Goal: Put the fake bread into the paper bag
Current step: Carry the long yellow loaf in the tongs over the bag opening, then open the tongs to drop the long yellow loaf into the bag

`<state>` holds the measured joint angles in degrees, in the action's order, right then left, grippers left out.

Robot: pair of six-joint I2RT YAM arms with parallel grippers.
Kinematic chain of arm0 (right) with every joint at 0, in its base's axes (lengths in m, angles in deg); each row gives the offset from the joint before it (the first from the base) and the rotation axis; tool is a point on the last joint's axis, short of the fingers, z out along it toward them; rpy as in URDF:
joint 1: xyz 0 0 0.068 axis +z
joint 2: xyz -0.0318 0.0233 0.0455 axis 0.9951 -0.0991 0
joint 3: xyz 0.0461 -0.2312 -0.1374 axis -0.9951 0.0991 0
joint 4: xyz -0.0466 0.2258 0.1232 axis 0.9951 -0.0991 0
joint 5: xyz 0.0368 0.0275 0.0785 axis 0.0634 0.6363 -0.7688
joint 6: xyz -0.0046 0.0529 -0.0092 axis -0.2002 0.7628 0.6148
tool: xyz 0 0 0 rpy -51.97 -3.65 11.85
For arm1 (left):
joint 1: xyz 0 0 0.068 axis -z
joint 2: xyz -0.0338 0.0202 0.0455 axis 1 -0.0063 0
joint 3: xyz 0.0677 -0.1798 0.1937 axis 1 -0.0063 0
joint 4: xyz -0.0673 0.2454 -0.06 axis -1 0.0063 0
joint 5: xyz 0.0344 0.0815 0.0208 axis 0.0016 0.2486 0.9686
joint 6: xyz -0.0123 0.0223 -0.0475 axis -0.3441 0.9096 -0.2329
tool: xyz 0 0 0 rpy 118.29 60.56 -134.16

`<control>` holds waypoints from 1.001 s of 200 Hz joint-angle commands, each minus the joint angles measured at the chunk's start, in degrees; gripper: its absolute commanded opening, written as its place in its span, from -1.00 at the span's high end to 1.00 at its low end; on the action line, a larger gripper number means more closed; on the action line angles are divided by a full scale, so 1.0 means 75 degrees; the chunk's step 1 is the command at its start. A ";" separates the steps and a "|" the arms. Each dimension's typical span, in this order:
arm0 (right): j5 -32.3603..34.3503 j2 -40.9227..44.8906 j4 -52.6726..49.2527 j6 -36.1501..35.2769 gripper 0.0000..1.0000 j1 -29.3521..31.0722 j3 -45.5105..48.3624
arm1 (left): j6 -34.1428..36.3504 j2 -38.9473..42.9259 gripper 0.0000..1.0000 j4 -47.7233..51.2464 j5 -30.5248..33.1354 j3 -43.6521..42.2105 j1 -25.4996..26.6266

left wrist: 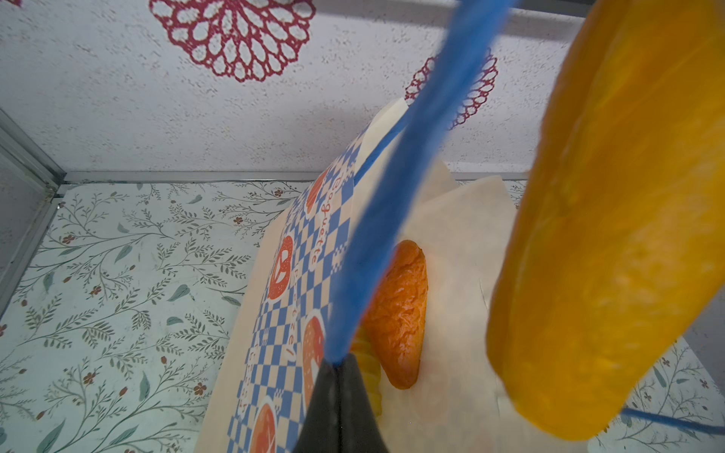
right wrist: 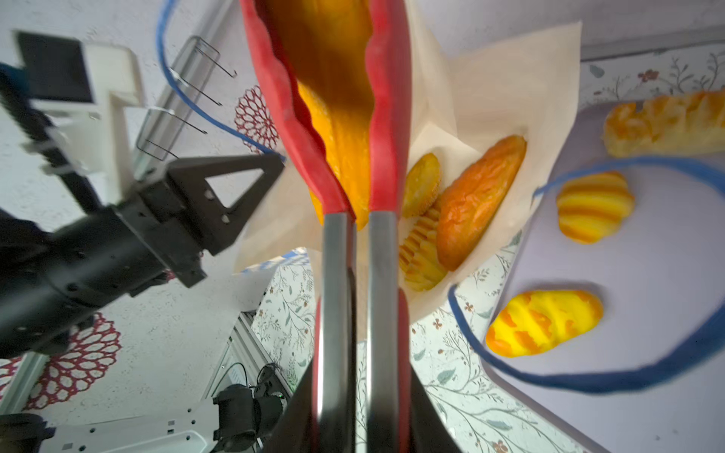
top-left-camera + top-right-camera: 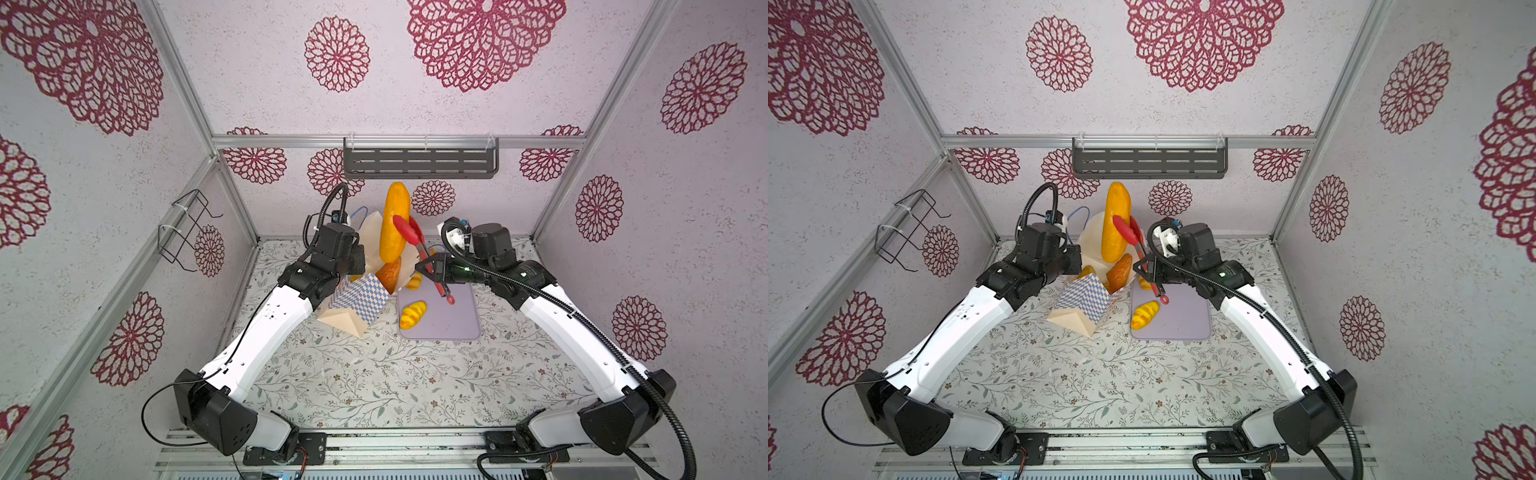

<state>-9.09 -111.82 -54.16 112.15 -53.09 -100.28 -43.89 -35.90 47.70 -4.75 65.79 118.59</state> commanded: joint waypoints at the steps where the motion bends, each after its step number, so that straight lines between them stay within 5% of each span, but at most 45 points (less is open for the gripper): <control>1: 0.0187 0.0287 -0.0026 -0.0297 0.40 0.0032 0.0031 | -0.0001 -0.0017 1.00 -0.0085 -0.0025 0.0217 0.0014; 89: 0.0136 0.0044 -0.0236 -0.0455 -0.14 0.0243 -0.0049 | -0.0034 0.0045 1.00 -0.0085 -0.0046 0.0159 0.0018; 200: 0.0930 0.0366 -0.0654 -0.0593 -0.15 0.0073 -0.0880 | 0.0023 0.0031 1.00 -0.0062 -0.0003 0.0147 0.0018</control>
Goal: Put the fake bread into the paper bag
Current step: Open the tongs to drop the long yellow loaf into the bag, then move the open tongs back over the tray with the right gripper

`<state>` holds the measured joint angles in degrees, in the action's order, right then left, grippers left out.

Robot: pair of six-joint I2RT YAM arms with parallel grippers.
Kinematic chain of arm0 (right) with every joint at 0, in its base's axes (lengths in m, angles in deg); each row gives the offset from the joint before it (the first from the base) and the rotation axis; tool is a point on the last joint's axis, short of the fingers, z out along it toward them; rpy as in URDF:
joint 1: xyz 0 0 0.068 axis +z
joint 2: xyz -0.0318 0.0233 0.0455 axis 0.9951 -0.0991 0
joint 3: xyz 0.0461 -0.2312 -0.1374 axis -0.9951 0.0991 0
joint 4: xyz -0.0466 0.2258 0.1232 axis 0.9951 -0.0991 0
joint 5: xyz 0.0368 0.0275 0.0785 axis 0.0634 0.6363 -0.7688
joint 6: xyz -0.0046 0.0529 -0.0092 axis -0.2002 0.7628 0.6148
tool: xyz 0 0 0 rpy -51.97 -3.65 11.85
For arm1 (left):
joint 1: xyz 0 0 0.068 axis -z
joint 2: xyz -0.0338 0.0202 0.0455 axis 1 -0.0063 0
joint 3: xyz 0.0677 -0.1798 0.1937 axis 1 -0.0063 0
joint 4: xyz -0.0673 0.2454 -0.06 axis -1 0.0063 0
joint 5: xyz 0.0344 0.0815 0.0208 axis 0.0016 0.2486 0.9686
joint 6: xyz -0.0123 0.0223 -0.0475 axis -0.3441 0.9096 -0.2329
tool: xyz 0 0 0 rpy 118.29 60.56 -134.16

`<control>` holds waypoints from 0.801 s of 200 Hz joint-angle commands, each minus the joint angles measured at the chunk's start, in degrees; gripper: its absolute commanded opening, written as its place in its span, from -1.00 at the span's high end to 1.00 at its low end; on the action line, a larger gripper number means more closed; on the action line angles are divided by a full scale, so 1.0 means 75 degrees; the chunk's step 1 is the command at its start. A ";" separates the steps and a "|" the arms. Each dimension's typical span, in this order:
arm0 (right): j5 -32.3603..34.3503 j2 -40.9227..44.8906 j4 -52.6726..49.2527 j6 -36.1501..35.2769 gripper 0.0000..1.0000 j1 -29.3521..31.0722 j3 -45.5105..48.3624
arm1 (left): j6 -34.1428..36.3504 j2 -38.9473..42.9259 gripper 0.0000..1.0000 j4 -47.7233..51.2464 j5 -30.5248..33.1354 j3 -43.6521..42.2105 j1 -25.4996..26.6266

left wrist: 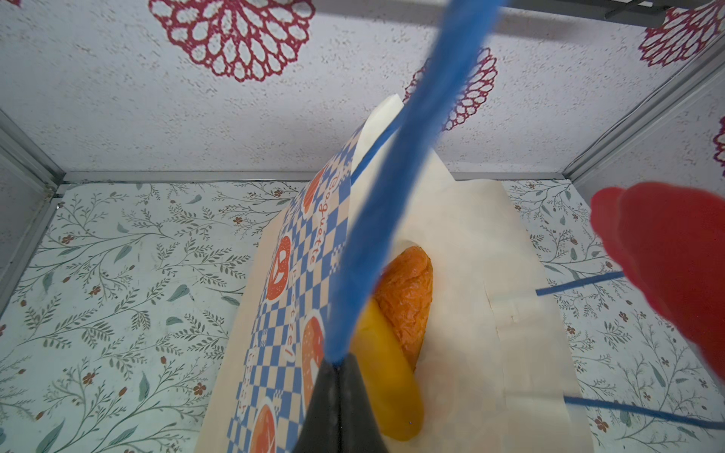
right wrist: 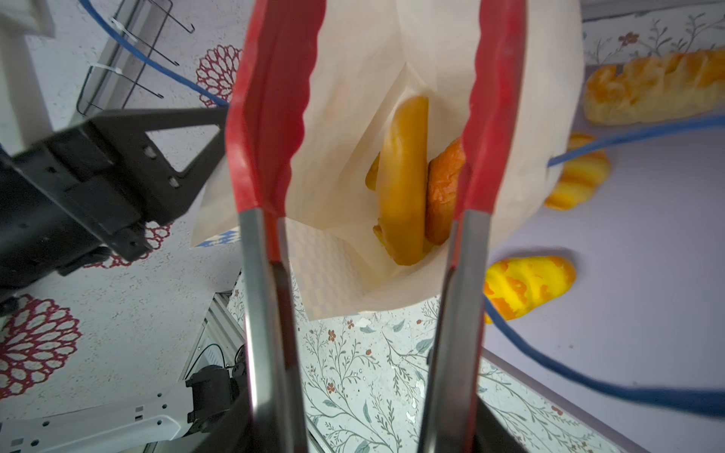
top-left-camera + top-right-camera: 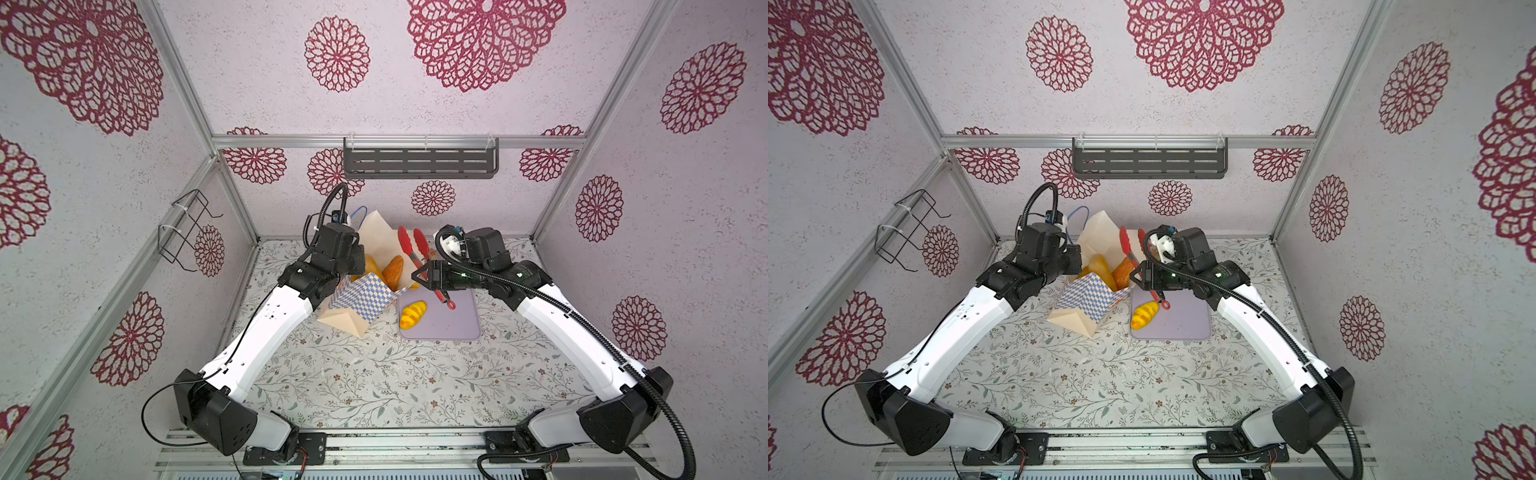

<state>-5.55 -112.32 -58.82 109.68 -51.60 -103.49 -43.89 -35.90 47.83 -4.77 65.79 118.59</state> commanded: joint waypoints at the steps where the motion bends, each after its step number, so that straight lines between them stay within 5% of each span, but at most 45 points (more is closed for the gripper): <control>1: 0.0472 0.0447 -0.0046 -0.0265 -0.15 -0.0140 -0.0455 | 0.0023 0.0031 1.00 -0.0080 -0.0004 0.0147 0.0018; 39: 0.0655 0.1197 -0.0441 -0.0190 -0.14 -0.0920 -0.0147 | 0.0035 0.0013 1.00 -0.0103 0.0095 0.0135 -0.0010; 91: -0.0178 0.1913 -0.0660 0.0156 -0.14 -0.2172 0.1225 | 0.0047 -0.0033 1.00 -0.0185 0.0087 0.0158 -0.0082; 160: -0.1011 0.0494 0.0461 0.0517 -0.14 -0.2370 0.2732 | 0.0015 0.0263 1.00 -0.0150 0.0077 -0.0178 -0.0342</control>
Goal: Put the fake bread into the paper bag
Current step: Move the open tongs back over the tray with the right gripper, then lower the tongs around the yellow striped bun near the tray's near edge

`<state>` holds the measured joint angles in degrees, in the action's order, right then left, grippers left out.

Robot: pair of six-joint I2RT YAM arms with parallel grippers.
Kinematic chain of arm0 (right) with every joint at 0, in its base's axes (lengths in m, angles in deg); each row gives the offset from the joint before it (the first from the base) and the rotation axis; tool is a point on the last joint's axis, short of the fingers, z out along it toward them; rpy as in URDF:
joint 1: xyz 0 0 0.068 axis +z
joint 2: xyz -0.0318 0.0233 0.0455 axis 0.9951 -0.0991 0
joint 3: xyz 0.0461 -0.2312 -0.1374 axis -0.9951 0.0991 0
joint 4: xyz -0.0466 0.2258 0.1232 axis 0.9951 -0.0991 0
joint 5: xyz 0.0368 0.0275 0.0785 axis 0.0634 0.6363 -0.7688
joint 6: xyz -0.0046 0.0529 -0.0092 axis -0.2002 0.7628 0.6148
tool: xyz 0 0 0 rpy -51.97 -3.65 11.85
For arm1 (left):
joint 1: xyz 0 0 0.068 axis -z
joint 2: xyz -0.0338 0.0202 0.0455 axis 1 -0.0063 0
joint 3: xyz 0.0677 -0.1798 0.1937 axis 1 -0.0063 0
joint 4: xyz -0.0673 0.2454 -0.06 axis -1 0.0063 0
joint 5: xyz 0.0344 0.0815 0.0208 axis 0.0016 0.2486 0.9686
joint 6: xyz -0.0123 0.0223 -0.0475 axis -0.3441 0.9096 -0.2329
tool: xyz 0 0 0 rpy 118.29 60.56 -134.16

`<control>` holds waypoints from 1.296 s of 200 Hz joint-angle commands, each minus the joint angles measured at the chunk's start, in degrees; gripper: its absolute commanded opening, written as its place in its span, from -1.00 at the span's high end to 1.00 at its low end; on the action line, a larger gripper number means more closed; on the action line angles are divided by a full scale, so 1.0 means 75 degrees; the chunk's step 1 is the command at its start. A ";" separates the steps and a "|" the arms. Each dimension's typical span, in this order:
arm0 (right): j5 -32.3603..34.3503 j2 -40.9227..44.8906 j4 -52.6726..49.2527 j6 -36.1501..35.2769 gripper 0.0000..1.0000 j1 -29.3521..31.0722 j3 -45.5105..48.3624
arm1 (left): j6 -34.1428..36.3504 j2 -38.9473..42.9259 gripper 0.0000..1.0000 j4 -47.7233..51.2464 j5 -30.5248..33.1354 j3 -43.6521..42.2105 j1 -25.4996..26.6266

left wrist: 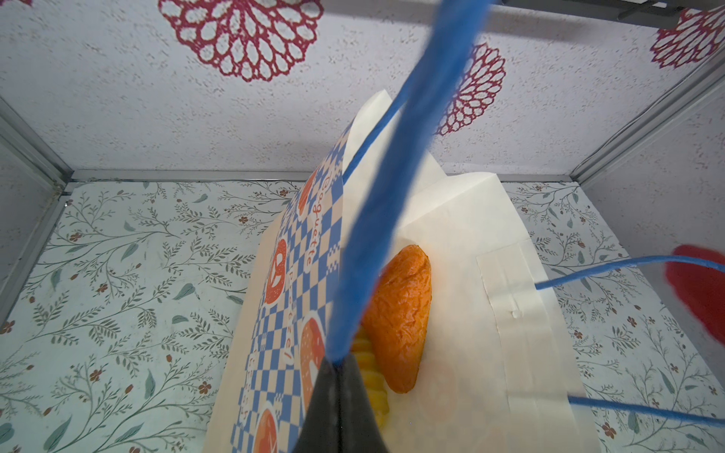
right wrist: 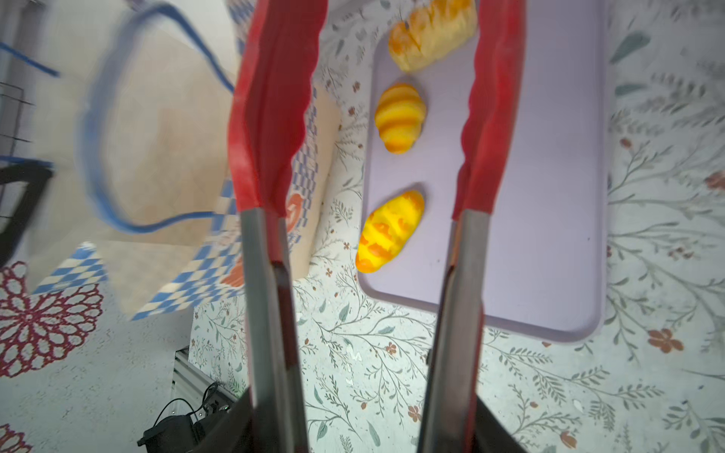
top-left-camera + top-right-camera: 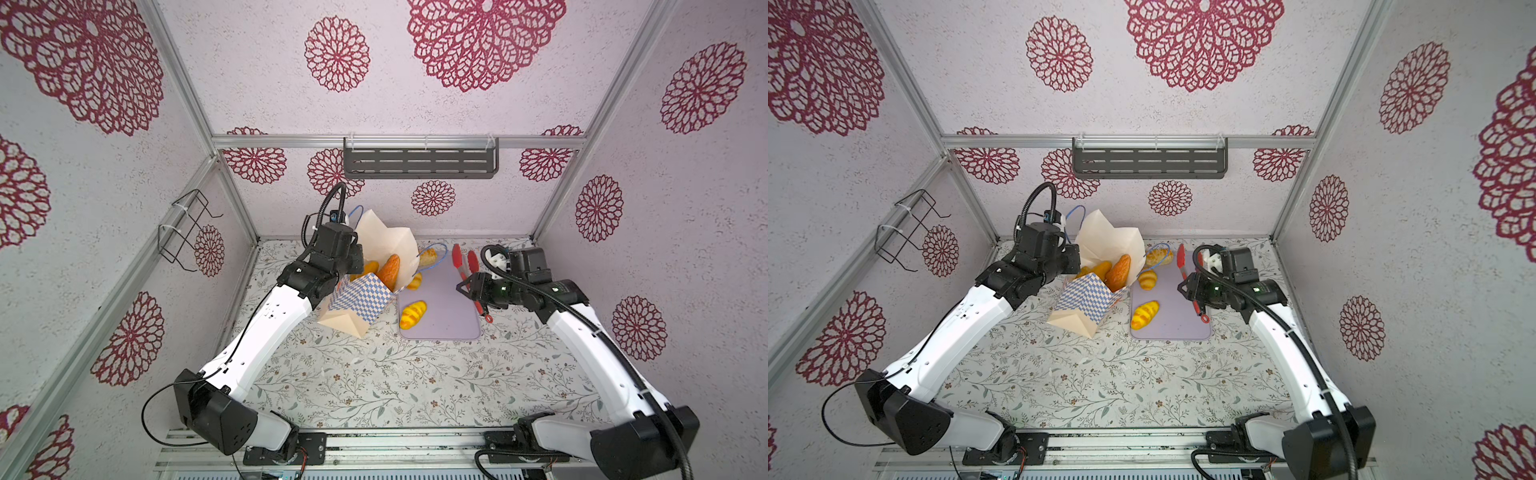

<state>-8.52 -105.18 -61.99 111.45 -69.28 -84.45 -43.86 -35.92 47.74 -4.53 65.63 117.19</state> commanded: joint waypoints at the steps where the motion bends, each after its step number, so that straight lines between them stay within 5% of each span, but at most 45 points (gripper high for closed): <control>1: -0.0621 -0.0488 0.0899 0.0282 -0.14 -0.0006 0.0209 | 0.0005 0.0273 1.00 -0.0138 0.0038 -0.0165 -0.0168; 88: -0.1386 -0.1220 0.1630 0.0985 -0.21 0.0833 0.1174 | -0.0119 0.0479 1.00 -0.0441 -0.0201 -0.0657 -0.0344; 259: -0.1508 -0.1569 0.1982 0.1785 -0.20 0.1873 0.1690 | -0.0096 0.0561 1.00 -0.0783 -0.0376 -0.0909 -0.0387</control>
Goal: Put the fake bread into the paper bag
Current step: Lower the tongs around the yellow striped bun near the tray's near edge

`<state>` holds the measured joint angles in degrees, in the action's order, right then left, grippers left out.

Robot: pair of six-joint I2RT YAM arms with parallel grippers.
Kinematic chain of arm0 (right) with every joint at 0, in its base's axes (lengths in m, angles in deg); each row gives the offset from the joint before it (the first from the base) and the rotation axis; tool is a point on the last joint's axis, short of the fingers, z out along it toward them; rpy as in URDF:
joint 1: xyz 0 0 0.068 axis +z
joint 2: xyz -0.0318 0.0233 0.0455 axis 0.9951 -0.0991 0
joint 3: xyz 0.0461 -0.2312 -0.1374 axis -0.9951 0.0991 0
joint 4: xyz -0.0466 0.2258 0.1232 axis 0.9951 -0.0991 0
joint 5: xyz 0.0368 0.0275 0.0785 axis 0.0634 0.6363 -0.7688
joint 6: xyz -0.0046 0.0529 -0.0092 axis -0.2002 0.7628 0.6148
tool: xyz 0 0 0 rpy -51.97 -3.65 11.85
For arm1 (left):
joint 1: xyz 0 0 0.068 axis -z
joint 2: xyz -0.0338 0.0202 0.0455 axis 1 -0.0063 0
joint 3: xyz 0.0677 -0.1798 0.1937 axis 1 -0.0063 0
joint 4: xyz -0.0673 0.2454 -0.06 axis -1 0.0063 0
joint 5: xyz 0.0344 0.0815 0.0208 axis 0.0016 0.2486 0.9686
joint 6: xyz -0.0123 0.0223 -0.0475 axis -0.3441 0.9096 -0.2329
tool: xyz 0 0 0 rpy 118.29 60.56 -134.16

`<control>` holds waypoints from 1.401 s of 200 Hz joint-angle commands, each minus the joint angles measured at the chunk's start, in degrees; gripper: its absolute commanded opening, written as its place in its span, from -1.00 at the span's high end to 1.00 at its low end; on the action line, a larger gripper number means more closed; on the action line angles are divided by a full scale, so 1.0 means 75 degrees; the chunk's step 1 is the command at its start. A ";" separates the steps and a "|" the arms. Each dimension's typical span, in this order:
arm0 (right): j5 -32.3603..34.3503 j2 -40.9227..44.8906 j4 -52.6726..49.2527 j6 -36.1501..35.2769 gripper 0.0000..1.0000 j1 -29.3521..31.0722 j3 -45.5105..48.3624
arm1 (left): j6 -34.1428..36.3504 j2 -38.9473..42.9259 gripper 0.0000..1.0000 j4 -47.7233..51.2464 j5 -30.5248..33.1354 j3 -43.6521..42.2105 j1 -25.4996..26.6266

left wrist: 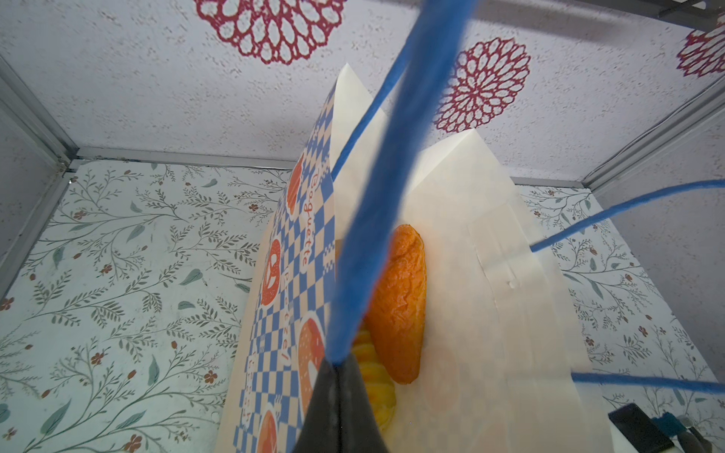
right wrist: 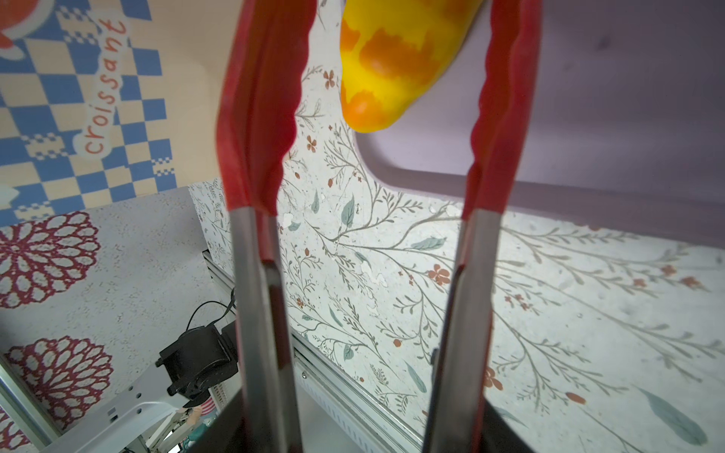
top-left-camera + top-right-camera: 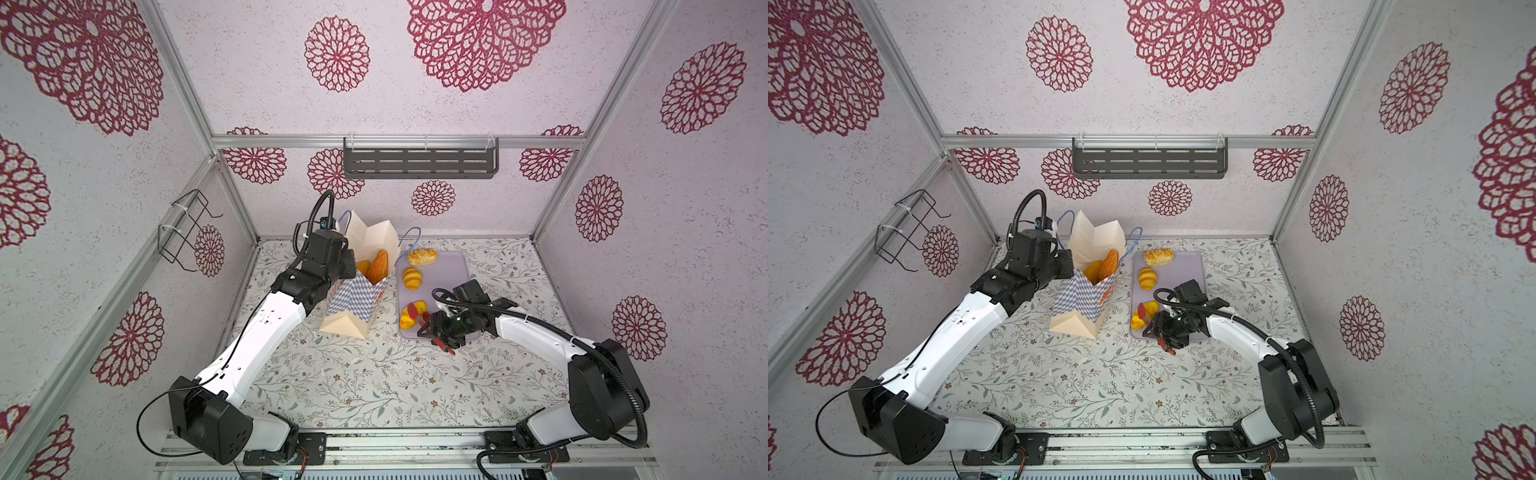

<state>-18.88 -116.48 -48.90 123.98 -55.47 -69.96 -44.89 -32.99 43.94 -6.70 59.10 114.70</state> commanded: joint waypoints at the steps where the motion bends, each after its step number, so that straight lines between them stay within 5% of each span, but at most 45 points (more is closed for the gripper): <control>1: -0.0126 -0.0069 0.0236 0.0114 -0.20 0.0026 -0.0242 | 0.0040 0.0170 1.00 -0.0276 -0.0090 -0.0033 -0.0057; 172: 0.0218 -0.1077 -0.0692 -0.0724 -0.08 0.0011 -0.1246 | -0.0030 0.0241 1.00 -0.0357 -0.0132 -0.0206 -0.0066; 280: 0.0444 -0.0475 -0.0830 -0.0853 0.38 -0.0378 -0.1051 | -0.0038 0.0200 1.00 -0.0358 -0.0197 -0.0044 -0.0081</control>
<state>-15.67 -124.67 -54.88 118.73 -56.91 -77.72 -45.09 -32.51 42.93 -7.70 57.92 114.44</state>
